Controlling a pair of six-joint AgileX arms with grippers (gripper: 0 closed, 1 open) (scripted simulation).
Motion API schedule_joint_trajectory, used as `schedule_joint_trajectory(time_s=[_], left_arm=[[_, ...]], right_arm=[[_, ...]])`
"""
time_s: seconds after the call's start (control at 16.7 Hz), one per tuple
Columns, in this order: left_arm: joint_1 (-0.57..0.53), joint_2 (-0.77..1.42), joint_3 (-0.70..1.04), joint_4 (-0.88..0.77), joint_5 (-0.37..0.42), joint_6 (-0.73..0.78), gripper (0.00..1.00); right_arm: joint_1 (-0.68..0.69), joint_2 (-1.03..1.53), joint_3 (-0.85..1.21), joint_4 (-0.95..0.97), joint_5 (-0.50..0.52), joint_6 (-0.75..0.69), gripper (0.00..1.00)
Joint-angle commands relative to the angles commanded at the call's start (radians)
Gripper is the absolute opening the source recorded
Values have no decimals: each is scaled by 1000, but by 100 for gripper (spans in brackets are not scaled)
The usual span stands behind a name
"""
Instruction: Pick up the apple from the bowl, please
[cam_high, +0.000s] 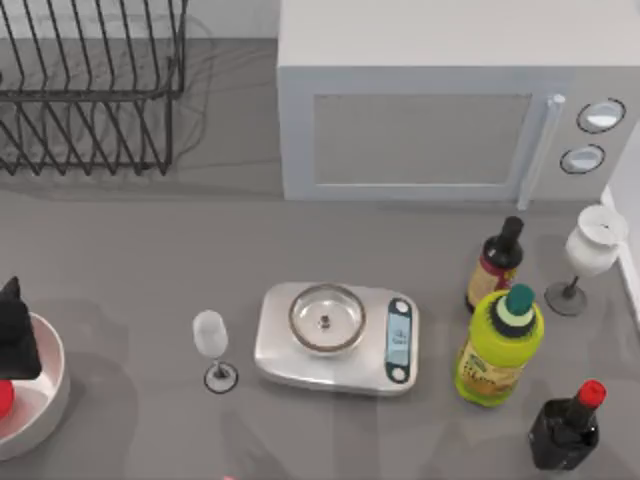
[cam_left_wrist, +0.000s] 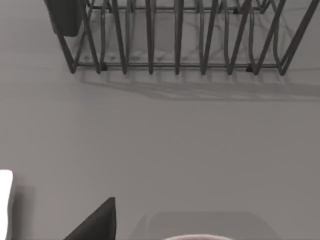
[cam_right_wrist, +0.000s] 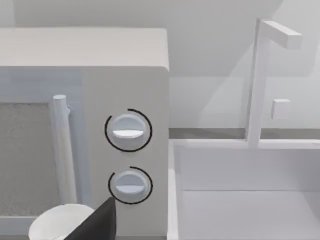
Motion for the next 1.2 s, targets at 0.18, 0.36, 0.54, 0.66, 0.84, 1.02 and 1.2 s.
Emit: schedule_joint_trajectory(time_s=[0.18, 0.36, 0.54, 0.66, 0.84, 1.02, 1.2], left_arm=[[-2, 269, 168, -199, 0, 1, 100], [-4, 542, 335, -396, 0, 3, 100], [-5, 777, 480, -570, 0, 4, 100], [-6, 898, 556, -661, 0, 4, 100], [-7, 1006, 628, -744, 0, 5, 100], [-7, 1025, 641, -759, 0, 5, 100], [-6, 1021, 638, -756, 0, 5, 100]], right_arm=[[0, 0, 0, 0, 0, 0, 100], [0, 0, 0, 0, 0, 0, 100], [0, 0, 0, 0, 0, 0, 100], [0, 0, 0, 0, 0, 0, 100], [0, 0, 0, 0, 0, 0, 100], [0, 0, 0, 0, 0, 0, 100], [0, 0, 0, 0, 0, 0, 100]])
